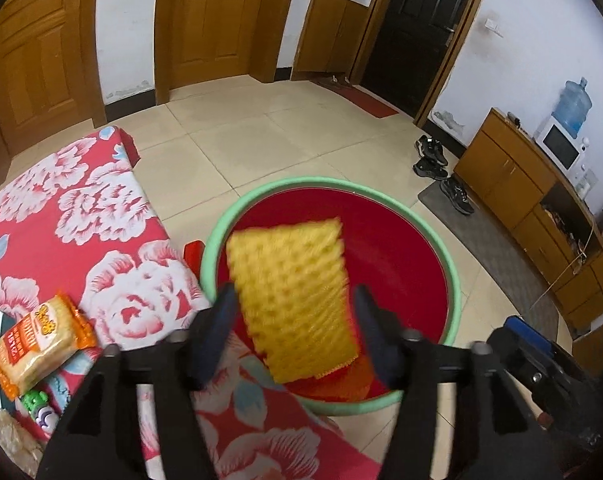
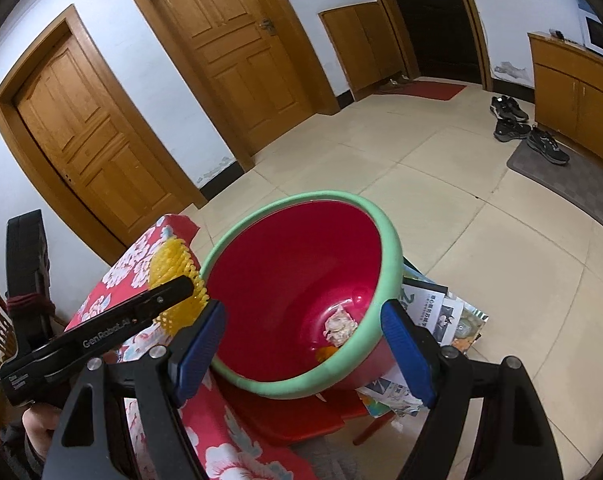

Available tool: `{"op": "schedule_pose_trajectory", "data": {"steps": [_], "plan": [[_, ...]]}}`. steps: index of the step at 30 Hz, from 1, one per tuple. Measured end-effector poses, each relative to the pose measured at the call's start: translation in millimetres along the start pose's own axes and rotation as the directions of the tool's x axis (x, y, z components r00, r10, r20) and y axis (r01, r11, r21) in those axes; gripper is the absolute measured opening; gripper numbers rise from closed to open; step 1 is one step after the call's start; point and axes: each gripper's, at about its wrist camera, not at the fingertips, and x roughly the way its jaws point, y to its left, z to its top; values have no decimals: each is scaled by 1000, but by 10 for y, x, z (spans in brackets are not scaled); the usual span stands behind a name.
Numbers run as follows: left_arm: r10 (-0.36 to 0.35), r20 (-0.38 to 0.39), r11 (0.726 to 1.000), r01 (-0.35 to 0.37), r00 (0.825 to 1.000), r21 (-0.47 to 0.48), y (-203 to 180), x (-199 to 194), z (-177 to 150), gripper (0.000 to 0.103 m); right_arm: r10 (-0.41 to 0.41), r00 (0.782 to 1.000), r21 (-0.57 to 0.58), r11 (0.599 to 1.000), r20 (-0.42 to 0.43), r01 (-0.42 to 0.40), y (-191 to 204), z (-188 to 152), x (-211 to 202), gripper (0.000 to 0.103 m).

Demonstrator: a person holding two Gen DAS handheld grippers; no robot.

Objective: Collect trash
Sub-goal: 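Hold the foam net in the left tool while the right tool returns toward the table, then open the left tool to drop the yellow foam net into the bucket, then grasp the orange box with the left tool while the right tool moves toward the crumpled paper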

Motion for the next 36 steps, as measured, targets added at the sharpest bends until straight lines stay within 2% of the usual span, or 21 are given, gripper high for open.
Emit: {"op": "schedule_pose_trajectory", "data": {"steps": [14,26,36], "plan": [[-7,0,998,7,1000,-60,123,-100,-73,69,9,1000,-2,1000,-1,-9,12,-5,1,81],[91,56,988,-83,994,-132,450,-671,-273,69,49,999,-36,998,2,-48,239,-44,-56,82],[190,76,962,-170,979,-212,865,-1132,-510,69,110,993,-95,989,-39,-113,617,-186,-38,83]]}}
